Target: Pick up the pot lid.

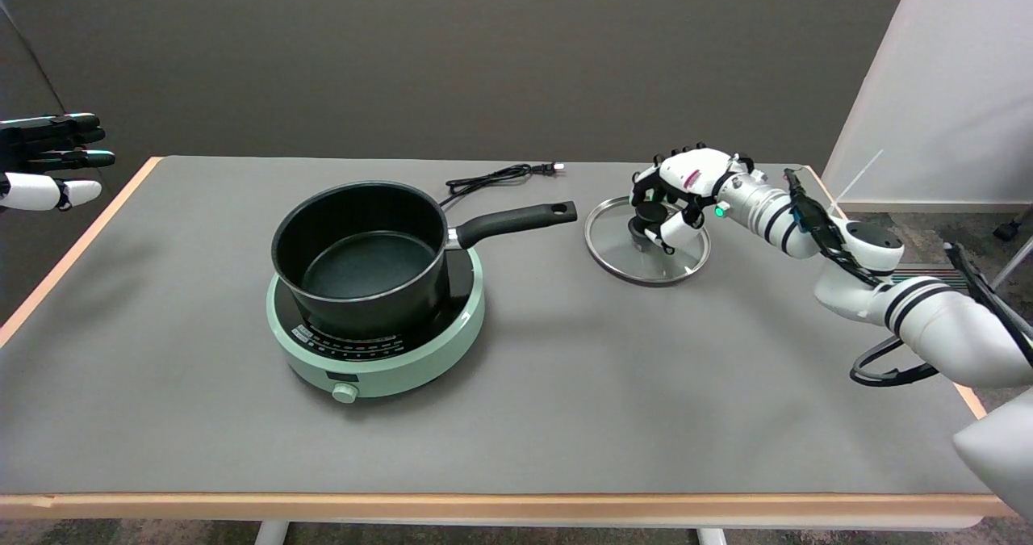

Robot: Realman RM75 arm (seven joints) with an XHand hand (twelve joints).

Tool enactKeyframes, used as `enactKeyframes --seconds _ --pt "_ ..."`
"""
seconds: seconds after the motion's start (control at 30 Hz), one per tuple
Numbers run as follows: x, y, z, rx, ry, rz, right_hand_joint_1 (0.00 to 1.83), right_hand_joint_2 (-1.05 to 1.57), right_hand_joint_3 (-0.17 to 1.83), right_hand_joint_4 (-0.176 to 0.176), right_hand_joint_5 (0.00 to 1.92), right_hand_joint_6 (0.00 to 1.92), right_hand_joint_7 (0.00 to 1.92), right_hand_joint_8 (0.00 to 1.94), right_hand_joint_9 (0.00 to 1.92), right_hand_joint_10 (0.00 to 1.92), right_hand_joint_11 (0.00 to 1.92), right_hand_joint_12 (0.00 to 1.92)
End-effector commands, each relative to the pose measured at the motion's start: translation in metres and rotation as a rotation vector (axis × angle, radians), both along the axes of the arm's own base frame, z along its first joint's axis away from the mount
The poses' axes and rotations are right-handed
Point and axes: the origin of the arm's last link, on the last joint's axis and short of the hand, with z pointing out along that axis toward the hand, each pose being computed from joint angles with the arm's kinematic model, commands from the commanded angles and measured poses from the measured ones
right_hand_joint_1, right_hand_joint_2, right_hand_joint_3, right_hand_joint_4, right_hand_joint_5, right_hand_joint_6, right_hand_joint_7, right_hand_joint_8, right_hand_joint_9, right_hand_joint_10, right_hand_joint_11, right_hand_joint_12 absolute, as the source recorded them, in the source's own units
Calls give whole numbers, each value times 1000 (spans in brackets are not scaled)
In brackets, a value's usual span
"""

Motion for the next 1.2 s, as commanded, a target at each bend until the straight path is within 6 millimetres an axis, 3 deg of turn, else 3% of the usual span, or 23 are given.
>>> enactKeyframes --seconds 0.03,0.37,0.5,0.53,0.57,0.77,0.97,1.2 --pt "0 -4 -3 3 -2 -3 873 638 872 176 699 581 856 418 789 803 459 675" --pt "-1 -3 -4 8 -5 -2 930 663 903 176 727 748 867 737 809 962 478 657" --pt "0 -2 -3 7 -8 -1 948 712 888 176 732 858 835 1004 794 1098 498 681" --pt "0 -2 -3 8 -10 0 1317 967 429 152 728 989 860 1303 780 1201 501 733" --pt "0 -2 -3 9 -11 1 1167 1077 289 15 745 1304 851 1350 795 1251 508 772" --pt "-1 0 -4 12 -12 0 1167 1043 392 -15 700 1392 861 1386 761 1541 576 858" --pt "-1 0 -5 14 -11 0 1175 1062 351 -43 686 1383 872 1377 756 1606 603 886" --pt "-2 0 -3 11 -11 -3 1181 1057 347 -50 692 1369 886 1356 765 1624 613 908"
